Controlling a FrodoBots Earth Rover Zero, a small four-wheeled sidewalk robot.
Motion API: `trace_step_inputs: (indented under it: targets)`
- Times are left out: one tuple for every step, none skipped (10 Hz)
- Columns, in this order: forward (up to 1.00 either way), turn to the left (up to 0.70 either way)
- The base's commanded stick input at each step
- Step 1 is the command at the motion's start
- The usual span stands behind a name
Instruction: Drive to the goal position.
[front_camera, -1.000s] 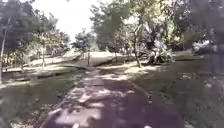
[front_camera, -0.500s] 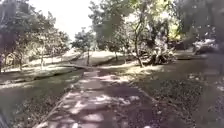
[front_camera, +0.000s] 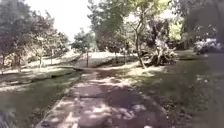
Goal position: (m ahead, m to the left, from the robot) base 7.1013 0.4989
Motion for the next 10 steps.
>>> trace_step_inputs:
  targets:
    - [0.7,0.27]
    - [0.7,0.27]
    - [0.7,0.27]
    - [0.7,0.27]
    - [0.7,0.26]
    - [0.7,0.12]
    - [0.7,0.0]
    - [0.7,0.0]
    - [0.7,0.0]
    - [0.7,0.0]
